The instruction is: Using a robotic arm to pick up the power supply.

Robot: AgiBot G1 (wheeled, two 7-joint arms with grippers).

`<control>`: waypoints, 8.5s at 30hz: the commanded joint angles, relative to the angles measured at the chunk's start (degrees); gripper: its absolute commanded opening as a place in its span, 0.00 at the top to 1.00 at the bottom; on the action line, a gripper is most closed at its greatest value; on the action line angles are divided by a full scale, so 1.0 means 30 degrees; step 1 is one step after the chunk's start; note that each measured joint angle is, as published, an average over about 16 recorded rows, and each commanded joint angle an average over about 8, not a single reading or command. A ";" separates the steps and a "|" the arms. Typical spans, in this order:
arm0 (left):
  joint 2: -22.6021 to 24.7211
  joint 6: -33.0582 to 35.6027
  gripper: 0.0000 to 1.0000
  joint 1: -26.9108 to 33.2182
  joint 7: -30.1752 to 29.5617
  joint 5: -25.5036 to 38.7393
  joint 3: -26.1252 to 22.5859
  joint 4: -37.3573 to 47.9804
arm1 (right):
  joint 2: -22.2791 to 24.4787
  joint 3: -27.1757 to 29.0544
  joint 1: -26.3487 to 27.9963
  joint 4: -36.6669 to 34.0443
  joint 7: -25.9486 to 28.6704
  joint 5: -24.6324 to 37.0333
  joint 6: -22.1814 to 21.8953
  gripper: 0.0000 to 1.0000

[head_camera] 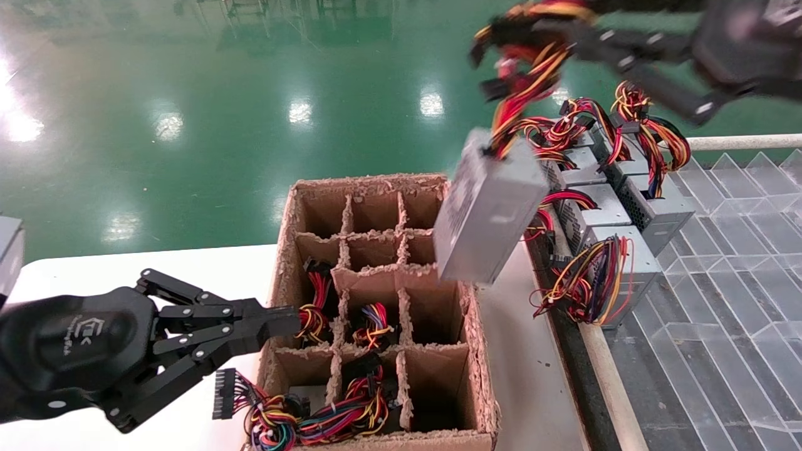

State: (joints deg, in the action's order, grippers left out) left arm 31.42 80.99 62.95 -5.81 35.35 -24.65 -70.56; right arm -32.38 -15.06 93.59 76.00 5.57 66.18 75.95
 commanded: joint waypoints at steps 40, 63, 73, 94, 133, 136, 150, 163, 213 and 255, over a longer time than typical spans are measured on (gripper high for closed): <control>0.0000 0.0000 1.00 0.0000 0.0000 0.0000 0.0000 0.0000 | 1.1517 0.0769 -0.3961 0.0176 0.2630 -0.1720 0.1316 1.00; 0.0000 0.0000 1.00 0.0000 0.0000 0.0000 0.0000 0.0000 | 0.9410 -0.2512 -0.7288 0.0465 -0.0494 -0.4806 -0.2766 1.00; 0.0000 0.0000 1.00 0.0000 0.0000 0.0000 -0.0001 0.0000 | 0.8932 -0.3303 -0.8609 0.0432 -0.0977 -0.5010 -0.3930 0.47; 0.0000 0.0000 1.00 0.0000 0.0000 0.0000 -0.0001 0.0000 | 0.8406 -0.3634 -0.8640 0.0354 -0.0205 -0.4722 -0.3780 0.00; 0.0000 0.0000 0.00 0.0000 0.0000 -0.0001 -0.0001 0.0000 | 0.7224 -0.2383 -0.8870 -0.0245 -0.0886 -0.7938 -0.2110 0.00; 0.0000 0.0000 0.00 0.0000 0.0000 -0.0001 -0.0001 0.0000 | 0.6741 -0.2260 -0.8978 -0.0278 -0.0730 -0.7948 -0.1790 0.00; 0.0000 0.0000 0.00 0.0000 0.0001 -0.0001 -0.0001 0.0000 | 0.4512 -0.1693 -0.9475 -0.0433 -0.0011 -0.7995 -0.0316 0.00; 0.0000 0.0000 0.00 0.0000 0.0001 -0.0001 -0.0001 0.0000 | 0.2463 -0.1171 -0.9931 -0.0575 0.0650 -0.8038 0.1038 0.00; -0.0003 -0.0006 0.00 -0.0004 0.0002 -0.0002 0.0001 0.0005 | -0.0915 -0.0294 -1.0702 -0.0821 0.1745 -0.8111 0.3279 0.00; -0.0003 -0.0006 0.00 -0.0004 0.0001 -0.0001 0.0001 0.0005 | -0.0856 -0.0324 -1.0675 -0.0808 0.1720 -0.8112 0.3228 0.00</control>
State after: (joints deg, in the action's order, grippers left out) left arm 31.41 80.97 62.93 -5.81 35.35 -24.65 -70.54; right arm -34.95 -16.03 61.57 73.57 10.73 41.85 85.63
